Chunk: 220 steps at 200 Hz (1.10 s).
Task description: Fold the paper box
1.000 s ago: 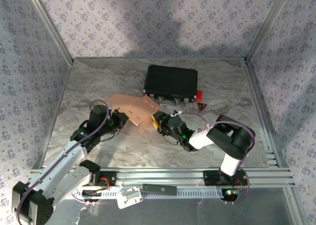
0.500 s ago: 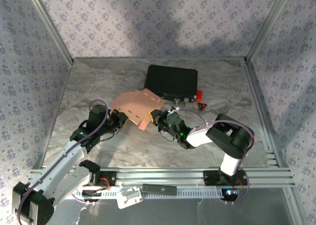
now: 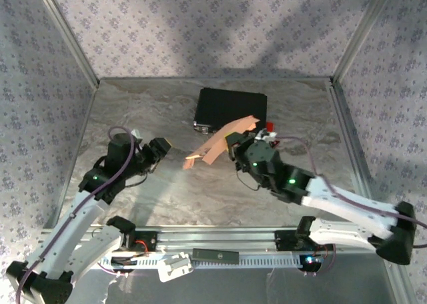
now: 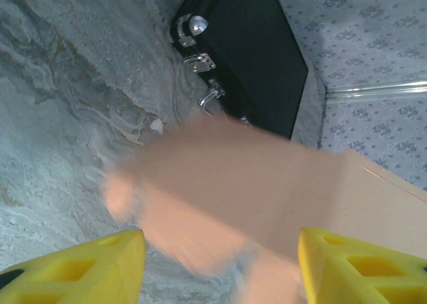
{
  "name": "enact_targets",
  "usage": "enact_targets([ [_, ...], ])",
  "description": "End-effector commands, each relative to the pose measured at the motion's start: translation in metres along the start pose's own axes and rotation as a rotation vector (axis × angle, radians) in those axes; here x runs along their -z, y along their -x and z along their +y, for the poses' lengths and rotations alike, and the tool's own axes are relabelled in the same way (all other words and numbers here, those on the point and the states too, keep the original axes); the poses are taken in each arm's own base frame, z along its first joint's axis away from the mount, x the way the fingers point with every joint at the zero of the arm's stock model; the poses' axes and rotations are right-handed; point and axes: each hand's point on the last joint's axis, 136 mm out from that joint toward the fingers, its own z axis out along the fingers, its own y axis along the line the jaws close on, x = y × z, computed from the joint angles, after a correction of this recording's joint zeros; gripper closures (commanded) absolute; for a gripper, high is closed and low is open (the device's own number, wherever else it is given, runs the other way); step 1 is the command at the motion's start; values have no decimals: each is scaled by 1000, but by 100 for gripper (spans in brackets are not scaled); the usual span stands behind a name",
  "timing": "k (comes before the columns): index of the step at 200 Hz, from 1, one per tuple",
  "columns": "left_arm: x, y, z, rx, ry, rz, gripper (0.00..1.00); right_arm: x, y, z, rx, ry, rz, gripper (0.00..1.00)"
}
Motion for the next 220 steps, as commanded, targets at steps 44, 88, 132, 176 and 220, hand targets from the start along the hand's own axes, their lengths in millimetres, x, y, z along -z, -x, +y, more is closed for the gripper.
enact_targets([
  [44, -8, -10, -3, -123, 63, 105, 40, 27, 45, -51, 50, -474, -239, 100],
  [88, -23, -25, -10, -365, 50, 125, 45, -83, 56, -94, -109, -565, -195, 100],
  [132, -47, -40, -16, -698, 125, -32, 37, -105, 60, -123, -170, -633, -202, 100],
  [176, -84, -51, -34, -978, 154, -297, 30, -106, 63, -136, -202, -672, -206, 100],
  [220, -93, -61, -46, -1129, 245, -515, 0, -109, 63, -141, -222, -691, -196, 100],
])
